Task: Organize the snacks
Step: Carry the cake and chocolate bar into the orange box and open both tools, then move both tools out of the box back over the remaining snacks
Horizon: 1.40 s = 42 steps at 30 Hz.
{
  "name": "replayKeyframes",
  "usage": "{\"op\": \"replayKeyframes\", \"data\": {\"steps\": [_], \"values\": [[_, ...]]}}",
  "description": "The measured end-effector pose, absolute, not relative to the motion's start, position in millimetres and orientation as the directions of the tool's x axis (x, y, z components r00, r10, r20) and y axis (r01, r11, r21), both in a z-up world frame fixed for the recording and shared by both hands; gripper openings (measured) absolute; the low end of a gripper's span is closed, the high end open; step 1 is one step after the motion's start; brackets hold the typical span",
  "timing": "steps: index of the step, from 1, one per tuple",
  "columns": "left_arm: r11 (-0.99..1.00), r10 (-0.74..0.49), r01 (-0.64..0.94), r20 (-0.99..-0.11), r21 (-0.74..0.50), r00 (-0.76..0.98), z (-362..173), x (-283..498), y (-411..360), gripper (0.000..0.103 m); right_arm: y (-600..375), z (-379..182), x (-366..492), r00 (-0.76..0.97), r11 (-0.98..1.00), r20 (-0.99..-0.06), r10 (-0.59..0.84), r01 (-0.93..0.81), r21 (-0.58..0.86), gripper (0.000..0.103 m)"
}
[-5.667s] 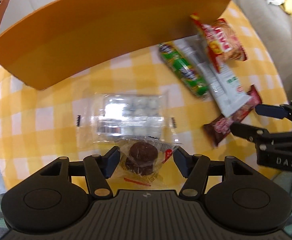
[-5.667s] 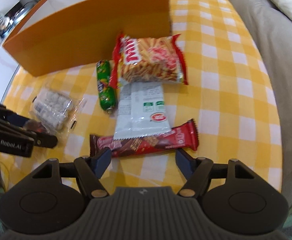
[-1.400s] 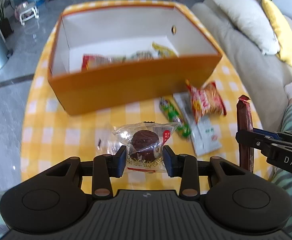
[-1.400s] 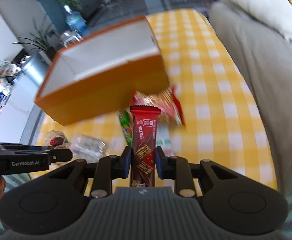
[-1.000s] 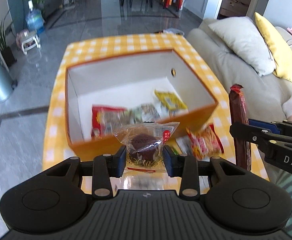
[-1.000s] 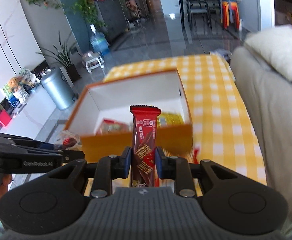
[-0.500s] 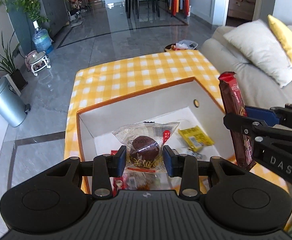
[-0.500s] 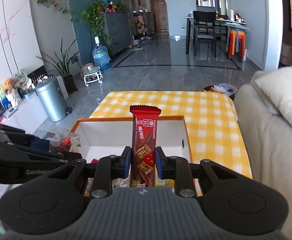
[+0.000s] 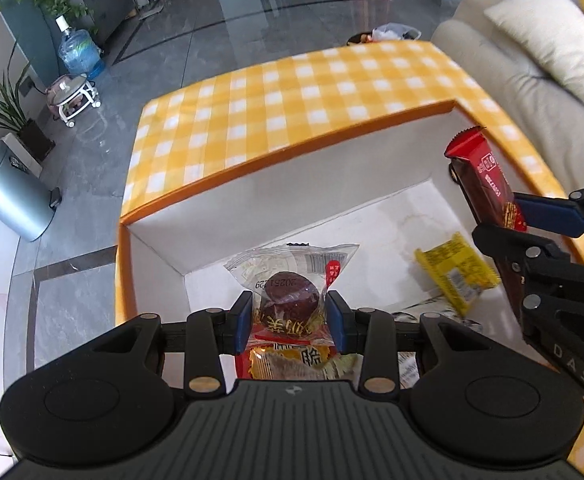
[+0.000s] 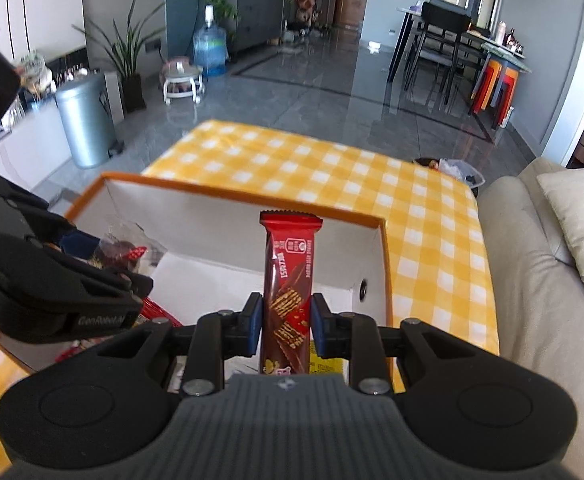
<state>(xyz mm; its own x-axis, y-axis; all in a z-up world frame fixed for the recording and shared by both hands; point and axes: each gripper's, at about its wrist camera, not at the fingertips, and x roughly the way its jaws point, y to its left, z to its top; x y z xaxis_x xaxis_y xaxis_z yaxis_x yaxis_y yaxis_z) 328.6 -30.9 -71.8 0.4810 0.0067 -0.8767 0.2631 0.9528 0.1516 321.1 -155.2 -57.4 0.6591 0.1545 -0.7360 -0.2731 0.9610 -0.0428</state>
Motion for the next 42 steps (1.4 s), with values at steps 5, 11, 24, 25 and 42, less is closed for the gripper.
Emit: {"op": "replayKeyframes", "data": {"steps": [5,11,24,25,42], "values": [[0.951,0.007,0.272,-0.887,0.149,0.462,-86,338,-34,0.043,-152,-74,331,0.634,0.955,-0.761,0.133,-0.289,-0.073,0.022],[0.943,0.027,0.286,-0.896,0.17,0.443,-100,344,-39,0.043,-146,-90,339,0.617,0.941,-0.78,0.107,-0.316,-0.121,0.022],[0.943,0.046,0.285,-0.917,0.17,0.397,-114,341,-39,0.045,-138,-109,343,0.56,0.93,-0.823,0.09,-0.344,-0.132,0.022],[0.943,0.047,0.285,-0.918,0.171,0.395,-114,340,-39,0.047,-138,-109,343,0.556,0.93,-0.826,0.091,-0.343,-0.128,0.022],[0.933,0.044,0.268,-0.814,0.241,0.579,-51,303,-31,0.058,-151,-61,316,0.62,0.958,-0.776,0.12,-0.278,-0.074,0.049]]}}
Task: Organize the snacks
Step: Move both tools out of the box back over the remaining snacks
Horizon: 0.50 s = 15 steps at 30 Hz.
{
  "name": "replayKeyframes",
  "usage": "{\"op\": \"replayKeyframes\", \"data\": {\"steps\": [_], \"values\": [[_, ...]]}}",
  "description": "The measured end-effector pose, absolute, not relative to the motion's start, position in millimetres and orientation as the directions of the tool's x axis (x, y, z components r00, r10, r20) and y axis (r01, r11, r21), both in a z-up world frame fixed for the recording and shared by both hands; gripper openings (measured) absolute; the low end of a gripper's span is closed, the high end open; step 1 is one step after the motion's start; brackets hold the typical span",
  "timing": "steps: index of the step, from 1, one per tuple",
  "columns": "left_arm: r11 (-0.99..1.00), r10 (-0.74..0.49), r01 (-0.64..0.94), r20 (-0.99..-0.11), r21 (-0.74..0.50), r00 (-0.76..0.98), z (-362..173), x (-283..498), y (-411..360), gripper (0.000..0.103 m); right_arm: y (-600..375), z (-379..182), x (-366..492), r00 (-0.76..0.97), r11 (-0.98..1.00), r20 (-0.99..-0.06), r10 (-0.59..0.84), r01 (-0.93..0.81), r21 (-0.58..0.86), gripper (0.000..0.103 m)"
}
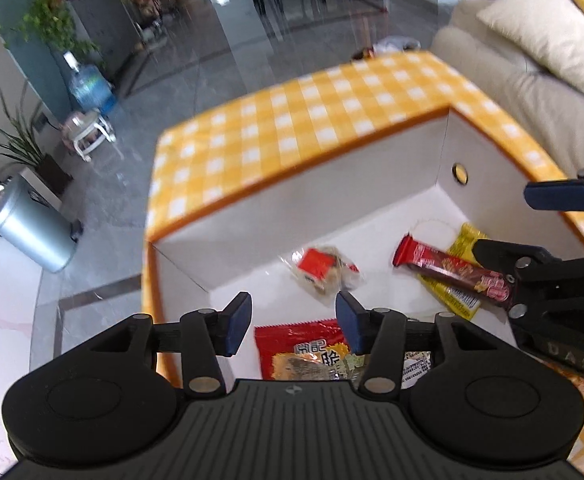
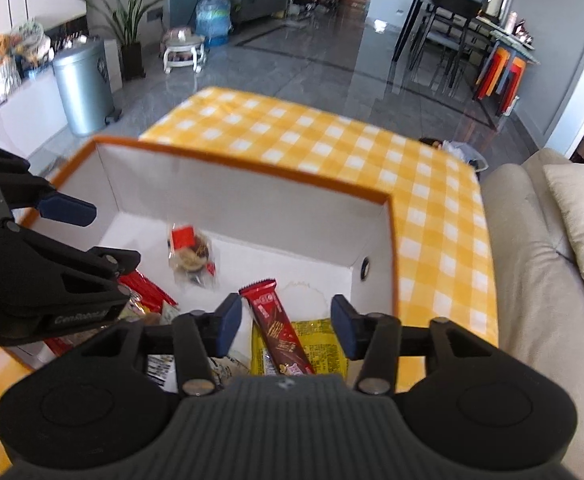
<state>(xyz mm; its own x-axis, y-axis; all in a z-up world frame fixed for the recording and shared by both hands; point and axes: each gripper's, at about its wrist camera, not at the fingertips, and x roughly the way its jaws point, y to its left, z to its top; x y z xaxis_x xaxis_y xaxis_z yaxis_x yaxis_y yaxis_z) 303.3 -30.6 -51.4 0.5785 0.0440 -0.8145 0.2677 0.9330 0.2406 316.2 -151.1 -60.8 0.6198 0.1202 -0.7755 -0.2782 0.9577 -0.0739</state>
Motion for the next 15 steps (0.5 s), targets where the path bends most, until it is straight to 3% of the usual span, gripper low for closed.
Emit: {"op": "replayKeyframes", "data": {"steps": [15], "values": [[0.951,0.019,0.215,-0.738,0.22,0.674,-5,230,-8,0.062,-182,-8,216,0.754,0.98,-0.64,0.146,-0.197,-0.008,0.062]]}}
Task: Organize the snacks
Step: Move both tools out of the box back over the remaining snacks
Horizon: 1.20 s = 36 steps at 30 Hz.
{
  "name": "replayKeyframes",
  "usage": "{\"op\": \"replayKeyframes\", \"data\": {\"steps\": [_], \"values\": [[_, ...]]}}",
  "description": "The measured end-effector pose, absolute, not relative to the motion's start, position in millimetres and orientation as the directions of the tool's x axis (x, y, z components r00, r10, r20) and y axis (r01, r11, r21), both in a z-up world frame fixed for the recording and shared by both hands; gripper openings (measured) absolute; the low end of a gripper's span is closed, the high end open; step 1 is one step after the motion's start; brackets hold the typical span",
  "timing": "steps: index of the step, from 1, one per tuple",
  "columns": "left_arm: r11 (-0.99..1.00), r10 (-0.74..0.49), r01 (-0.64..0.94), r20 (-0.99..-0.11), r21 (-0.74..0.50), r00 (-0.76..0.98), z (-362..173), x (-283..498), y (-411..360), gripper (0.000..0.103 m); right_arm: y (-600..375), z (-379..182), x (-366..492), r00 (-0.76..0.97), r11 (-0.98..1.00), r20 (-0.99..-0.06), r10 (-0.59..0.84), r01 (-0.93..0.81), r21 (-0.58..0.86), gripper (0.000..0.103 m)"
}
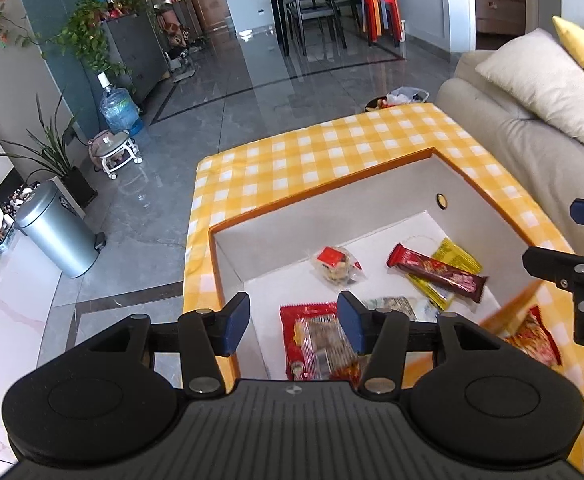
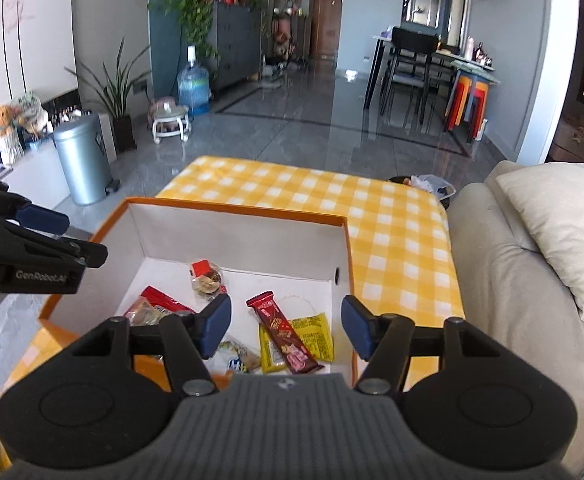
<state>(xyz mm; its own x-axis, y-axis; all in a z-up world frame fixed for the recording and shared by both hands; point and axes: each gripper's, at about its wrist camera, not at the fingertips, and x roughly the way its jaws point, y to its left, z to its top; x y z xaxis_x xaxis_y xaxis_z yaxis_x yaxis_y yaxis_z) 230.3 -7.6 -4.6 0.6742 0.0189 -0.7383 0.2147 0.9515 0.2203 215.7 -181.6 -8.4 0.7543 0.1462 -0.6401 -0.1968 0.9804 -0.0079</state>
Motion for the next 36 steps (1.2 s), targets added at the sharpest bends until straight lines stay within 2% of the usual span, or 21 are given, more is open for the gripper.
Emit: {"op": "replayKeyframes", "data": {"steps": [6,9,18,36], "values": [[0.943,0.01,0.237,-0.733,0.234,0.68,-12,191,-5,0.063,-190,-6,171,0.763,0.981,-0.625,0.167,-0.192,0.028,0.064],[0.945,-0.006,0.246,-0.743,0.214,0.669,-18,173,-3,0.063,-191,-11,151,0.759,0.981,-0.629,0.168,-0.189,0.034,0.069],[0.966,-0.03,0.221,-0.792,0.133,0.61,-41,130,6,0.064,-197,-46,105,0.706,0.985,-0.696,0.132,-0.17,0.014,0.069],[0.98,-0.081,0.2,-0.866,0.022,0.494,-86,109,1,0.064,-206,-109,84,0.629,0.982,-0.771,0.1,-0.187,-0.026,0.069]]}}
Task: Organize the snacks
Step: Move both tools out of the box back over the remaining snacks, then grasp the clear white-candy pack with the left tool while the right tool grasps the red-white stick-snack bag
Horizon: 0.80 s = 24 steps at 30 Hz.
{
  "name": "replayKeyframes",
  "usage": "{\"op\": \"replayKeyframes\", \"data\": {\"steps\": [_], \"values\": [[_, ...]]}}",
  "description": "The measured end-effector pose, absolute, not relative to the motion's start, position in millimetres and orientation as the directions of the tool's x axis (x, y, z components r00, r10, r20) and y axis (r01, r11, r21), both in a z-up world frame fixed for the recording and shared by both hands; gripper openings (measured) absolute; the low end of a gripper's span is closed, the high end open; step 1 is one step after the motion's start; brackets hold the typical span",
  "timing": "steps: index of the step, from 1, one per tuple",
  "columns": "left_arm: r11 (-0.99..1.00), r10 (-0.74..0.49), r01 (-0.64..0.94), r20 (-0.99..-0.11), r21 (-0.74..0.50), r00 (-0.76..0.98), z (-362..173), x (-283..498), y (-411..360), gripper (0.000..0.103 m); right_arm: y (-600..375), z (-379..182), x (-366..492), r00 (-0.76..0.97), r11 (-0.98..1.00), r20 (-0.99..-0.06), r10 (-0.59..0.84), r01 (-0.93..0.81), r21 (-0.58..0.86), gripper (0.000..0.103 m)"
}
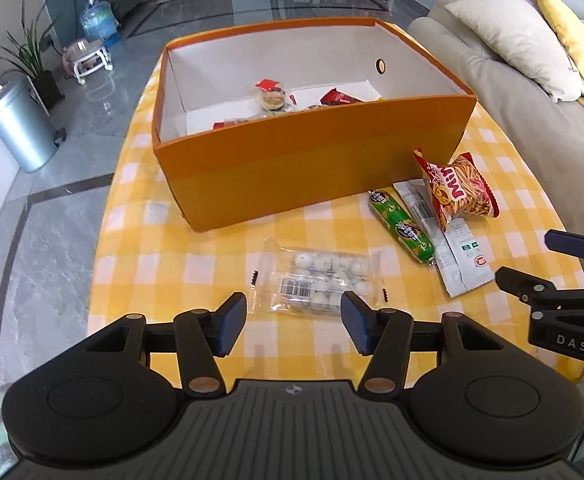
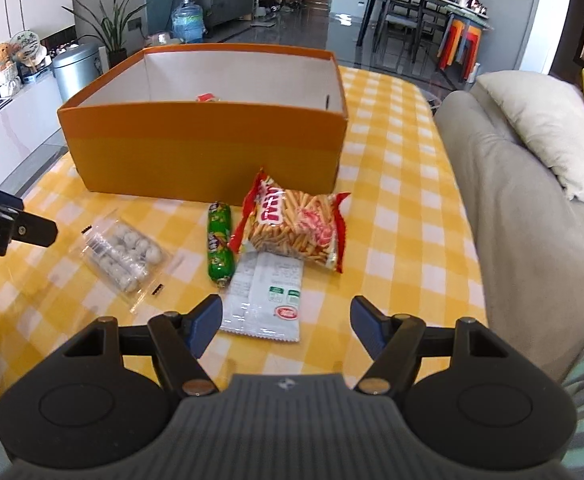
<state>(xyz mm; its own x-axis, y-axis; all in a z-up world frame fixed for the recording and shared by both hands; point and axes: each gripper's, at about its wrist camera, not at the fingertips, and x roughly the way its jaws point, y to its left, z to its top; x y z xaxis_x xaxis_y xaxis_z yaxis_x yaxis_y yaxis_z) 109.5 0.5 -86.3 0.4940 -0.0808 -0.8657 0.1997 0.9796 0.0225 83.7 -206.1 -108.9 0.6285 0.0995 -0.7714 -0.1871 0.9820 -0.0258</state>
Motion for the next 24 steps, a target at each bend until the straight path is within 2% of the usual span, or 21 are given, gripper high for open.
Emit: {"op": "replayKeyframes", "data": {"steps": [2,4,16,19,24], "values": [[0.981,-0.094,0.193,-0.874,0.0,0.477,-88,115,2,0.066,-205,-111,88,0.628,0.982,-0.771,0.105,-0.186,-0.018,0.069],[0.982,-0.103,0.188,-0.879,-0.015,0.466,-93,121,1,0.073,-203,-112,93,0.622,0.983,-0.775,0.107,-0.183,-0.011,0.069],[0.991,-0.073,0.134,-0.931,-0.026,0.359,-140,158,10,0.074,-197,-149,124,0.508,0.983,-0.853,0.121,-0.178,0.034,0.073],[0.991,-0.092,0.124,-0.93,-0.051,0.355,-143,160,14,0.077,-196,-156,133,0.49,0.986,-0.863,0.12,-0.163,0.044,0.073],[0.985,-0.143,0.14,-0.931,-0.101,0.335,-145,162,14,0.077,-190,-166,139,0.473,0.984,-0.873,0.115,-0.177,0.033,0.07]]}}
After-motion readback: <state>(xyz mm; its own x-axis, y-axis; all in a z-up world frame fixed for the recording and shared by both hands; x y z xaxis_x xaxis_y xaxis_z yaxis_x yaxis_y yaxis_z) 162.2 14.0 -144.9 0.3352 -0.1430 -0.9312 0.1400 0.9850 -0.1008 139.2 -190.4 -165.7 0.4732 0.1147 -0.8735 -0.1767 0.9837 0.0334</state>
